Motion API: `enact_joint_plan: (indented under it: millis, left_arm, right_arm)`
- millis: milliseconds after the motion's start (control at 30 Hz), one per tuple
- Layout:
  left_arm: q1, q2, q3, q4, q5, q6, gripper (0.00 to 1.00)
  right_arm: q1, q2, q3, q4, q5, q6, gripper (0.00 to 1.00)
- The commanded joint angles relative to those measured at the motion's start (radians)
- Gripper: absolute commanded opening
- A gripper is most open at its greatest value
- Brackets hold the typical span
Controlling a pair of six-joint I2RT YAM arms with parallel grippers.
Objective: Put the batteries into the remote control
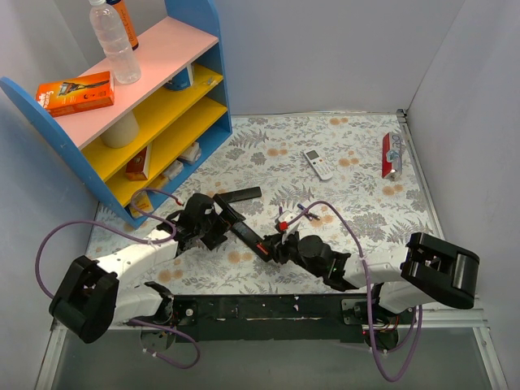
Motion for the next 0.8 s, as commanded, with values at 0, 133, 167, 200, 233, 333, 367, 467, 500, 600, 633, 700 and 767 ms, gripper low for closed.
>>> enact_joint_plan:
  millis: [0, 133, 167, 200, 233, 333, 367, 467, 500, 600, 633, 700, 767]
  left_arm:
    - [0.003, 0.014, 0.010, -0.010, 0.005, 0.023, 0.97]
    - [0.005, 0.067, 0.055, -0.095, -0.004, 0.052, 0.98]
    - [0.003, 0.076, 0.065, -0.106, -0.003, 0.058, 0.98]
    - [0.003, 0.092, 0.073, -0.114, -0.004, 0.060, 0.98]
    - [0.003, 0.099, 0.079, -0.131, -0.004, 0.061, 0.96]
    - [0.000, 0.141, 0.121, -0.167, -0.052, 0.080, 0.94]
    - [-0.002, 0.156, 0.131, -0.175, -0.059, 0.086, 0.93]
    - [-0.012, 0.210, 0.183, -0.198, -0.073, 0.117, 0.93]
    - [-0.017, 0.227, 0.214, -0.204, -0.079, 0.127, 0.93]
    - [-0.037, 0.316, 0.291, -0.243, -0.109, 0.134, 0.92]
    - [-0.049, 0.339, 0.312, -0.288, -0.119, 0.134, 0.92]
    - [-0.057, 0.406, 0.354, -0.332, -0.147, 0.124, 0.90]
    - [-0.080, 0.454, 0.391, -0.375, -0.167, 0.103, 0.89]
  right_arm:
    - [0.007, 0.009, 0.011, 0.050, 0.036, 0.022, 0.01]
    - [0.007, -0.015, 0.037, -0.039, 0.048, 0.015, 0.01]
    - [0.007, -0.015, 0.047, -0.055, 0.048, 0.019, 0.01]
    - [0.007, -0.014, 0.050, -0.056, 0.042, 0.021, 0.01]
    - [0.007, -0.011, 0.047, -0.052, 0.038, 0.025, 0.01]
    - [0.007, 0.000, 0.049, -0.044, 0.038, 0.028, 0.01]
    - [0.007, -0.001, 0.049, -0.044, 0.039, 0.030, 0.01]
    - [0.007, -0.021, 0.049, -0.056, 0.056, 0.019, 0.01]
    - [0.007, -0.034, 0.050, -0.070, 0.061, 0.013, 0.01]
    - [0.007, -0.067, 0.050, -0.096, 0.071, -0.005, 0.01]
    - [0.007, -0.076, 0.050, -0.105, 0.076, -0.007, 0.01]
    - [0.005, -0.102, 0.046, -0.122, 0.087, -0.016, 0.01]
    - [0.005, -0.116, 0.044, -0.130, 0.096, -0.027, 0.01]
